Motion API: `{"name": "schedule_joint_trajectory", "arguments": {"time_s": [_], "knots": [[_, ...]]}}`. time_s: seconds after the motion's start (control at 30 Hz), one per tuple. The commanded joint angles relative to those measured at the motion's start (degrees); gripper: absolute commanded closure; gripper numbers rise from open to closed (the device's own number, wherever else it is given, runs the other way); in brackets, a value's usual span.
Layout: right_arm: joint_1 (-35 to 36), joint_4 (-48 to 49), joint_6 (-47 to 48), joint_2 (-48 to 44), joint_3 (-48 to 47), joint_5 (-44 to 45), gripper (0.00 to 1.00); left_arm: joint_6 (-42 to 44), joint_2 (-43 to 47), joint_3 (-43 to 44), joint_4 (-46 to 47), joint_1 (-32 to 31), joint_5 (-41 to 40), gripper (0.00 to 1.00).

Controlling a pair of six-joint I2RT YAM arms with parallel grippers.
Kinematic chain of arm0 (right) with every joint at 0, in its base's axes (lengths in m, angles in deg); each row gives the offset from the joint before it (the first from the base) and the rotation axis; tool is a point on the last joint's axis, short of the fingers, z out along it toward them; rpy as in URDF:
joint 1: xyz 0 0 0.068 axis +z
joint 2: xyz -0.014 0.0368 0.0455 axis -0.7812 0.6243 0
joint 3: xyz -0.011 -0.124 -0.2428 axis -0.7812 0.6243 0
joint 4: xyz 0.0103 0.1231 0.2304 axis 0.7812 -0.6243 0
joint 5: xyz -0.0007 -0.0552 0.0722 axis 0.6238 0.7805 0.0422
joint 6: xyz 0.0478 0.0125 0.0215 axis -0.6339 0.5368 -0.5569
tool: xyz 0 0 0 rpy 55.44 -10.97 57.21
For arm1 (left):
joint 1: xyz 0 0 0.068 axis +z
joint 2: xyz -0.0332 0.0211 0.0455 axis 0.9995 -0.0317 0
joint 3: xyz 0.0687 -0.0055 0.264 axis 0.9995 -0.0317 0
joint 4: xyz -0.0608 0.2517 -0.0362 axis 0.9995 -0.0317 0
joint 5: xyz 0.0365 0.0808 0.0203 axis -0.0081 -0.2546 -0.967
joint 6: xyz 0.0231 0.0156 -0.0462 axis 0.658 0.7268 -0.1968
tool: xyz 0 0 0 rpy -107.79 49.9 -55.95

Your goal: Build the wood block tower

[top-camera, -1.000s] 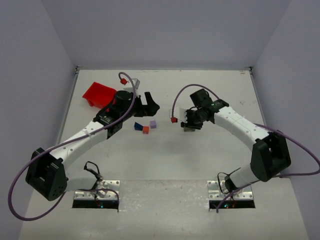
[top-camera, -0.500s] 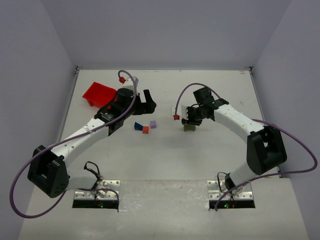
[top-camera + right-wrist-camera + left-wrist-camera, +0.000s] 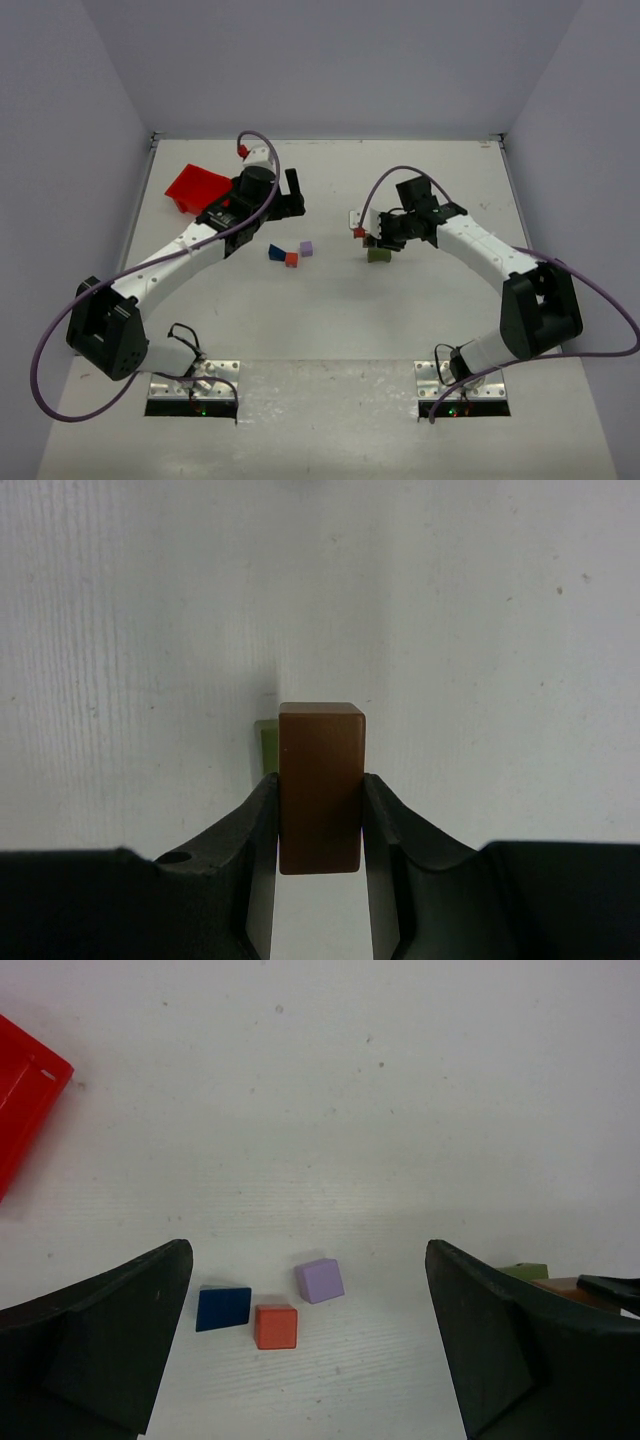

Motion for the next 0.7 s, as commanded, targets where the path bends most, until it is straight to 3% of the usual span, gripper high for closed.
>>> {"name": "schedule_joint_trajectory", "arguments": {"time_s": [0.0, 0.33, 0.67], "knots": [[-2.1, 1.1, -1.6, -1.5, 1.0, 0.2, 0.86, 1.4, -1.9, 4.6, -2.2, 0.1, -4.8, 0.0], [-3.1, 1.0, 4.4, 0.4, 3.2, -3.6, 0.85, 3.0, -4.6, 7.3, -2.1, 0.1, -3.3, 0.0], [-5.6, -0.5, 8.5, 6.6, -0.2, -4.6, 0.82, 3.4, -5.6, 8.5, -2.6, 0.1, -3.4, 0.0]]}}
